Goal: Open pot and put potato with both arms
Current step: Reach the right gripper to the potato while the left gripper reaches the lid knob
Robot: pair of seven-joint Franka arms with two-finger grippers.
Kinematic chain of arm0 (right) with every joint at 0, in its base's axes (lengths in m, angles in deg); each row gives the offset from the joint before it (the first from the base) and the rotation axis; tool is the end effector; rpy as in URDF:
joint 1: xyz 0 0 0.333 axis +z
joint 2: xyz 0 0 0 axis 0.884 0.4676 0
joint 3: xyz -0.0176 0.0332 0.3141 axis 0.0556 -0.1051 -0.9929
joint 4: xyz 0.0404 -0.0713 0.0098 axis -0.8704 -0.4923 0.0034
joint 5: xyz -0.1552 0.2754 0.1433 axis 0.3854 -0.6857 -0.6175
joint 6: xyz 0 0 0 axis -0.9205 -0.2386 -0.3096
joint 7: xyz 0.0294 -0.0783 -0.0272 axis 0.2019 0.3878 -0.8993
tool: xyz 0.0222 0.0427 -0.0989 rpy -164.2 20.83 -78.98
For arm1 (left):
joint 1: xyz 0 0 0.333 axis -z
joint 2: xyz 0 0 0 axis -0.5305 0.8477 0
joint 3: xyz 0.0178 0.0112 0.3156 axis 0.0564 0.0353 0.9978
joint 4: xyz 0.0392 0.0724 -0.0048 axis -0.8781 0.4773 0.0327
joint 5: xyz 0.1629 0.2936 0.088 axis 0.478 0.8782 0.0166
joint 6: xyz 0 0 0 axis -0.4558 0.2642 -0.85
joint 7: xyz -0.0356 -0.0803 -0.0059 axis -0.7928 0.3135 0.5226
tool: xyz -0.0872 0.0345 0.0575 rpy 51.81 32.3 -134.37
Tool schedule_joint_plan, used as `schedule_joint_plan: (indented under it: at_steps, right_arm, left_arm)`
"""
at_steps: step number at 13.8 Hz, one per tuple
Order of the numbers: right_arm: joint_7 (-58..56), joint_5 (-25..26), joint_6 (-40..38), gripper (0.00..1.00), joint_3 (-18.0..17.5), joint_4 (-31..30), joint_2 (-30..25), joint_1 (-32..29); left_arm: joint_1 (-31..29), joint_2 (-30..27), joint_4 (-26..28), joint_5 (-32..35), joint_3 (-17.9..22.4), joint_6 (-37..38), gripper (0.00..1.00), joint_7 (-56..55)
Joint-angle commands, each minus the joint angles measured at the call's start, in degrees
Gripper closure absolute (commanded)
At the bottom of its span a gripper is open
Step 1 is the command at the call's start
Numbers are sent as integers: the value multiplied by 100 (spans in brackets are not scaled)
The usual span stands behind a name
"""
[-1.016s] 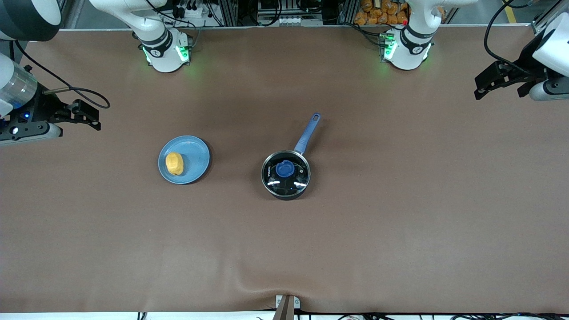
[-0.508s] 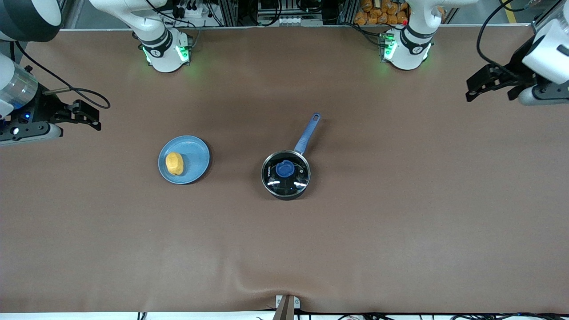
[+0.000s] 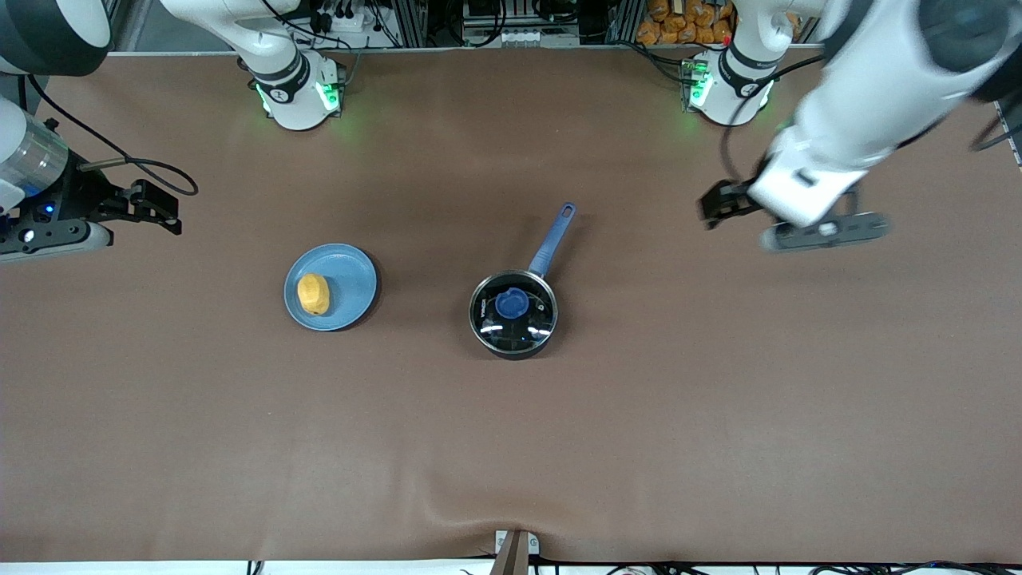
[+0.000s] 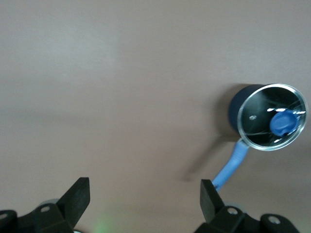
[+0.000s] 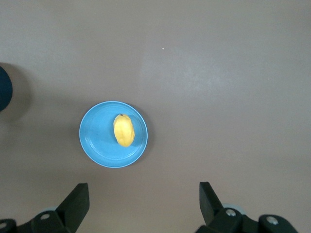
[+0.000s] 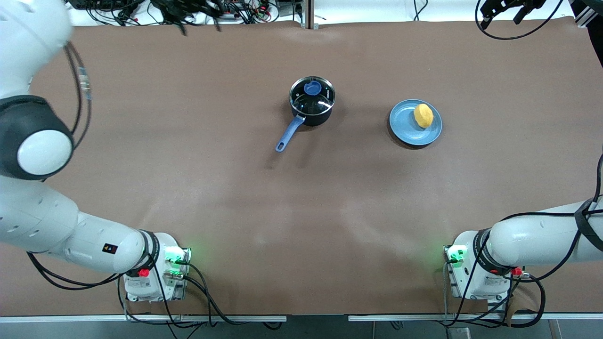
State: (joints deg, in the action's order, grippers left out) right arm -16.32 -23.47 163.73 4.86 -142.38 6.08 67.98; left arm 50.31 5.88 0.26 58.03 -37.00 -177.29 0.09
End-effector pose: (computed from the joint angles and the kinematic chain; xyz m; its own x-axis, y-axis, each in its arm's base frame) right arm 0.5076 0.0231 0.5816 0.9861 0.1645 -0.0227 0.1645 -0.9864 -0.0041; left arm 0.5054 -0.2415 0.5661 0.9860 0.1498 -0.0738 0.1516 -0.9882 0.0198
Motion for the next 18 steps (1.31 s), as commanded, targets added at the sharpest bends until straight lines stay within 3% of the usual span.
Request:
schedule_joint_plan:
  at_steps: [1, 4, 9, 13, 18]
  right_arm:
    - [192, -13, 472, 0, -52, -372, 22, -15]
    - [210, -21, 1203, 0, -60, -970, 83, 12]
    - [245, -30, 1949, 0, -236, -1637, 294, 135]
    - [263, -56, 3021, 0, -262, -2481, 391, 188]
    - [456, -65, 3454, 0, -280, -2606, 988, 275]
  left_arm:
    - [517, 409, -108, 31, 39, -375, 0, -879]
    - [984, 892, -126, 40, 48, -875, 0, -1627]
    - [1433, 1965, -872, 172, 74, -1140, 0, -2551]
    - [1670, 2431, -882, 180, 74, -2087, 0, -3174]
    - [2126, 3047, -1329, 189, 284, -2371, 0, -3659]
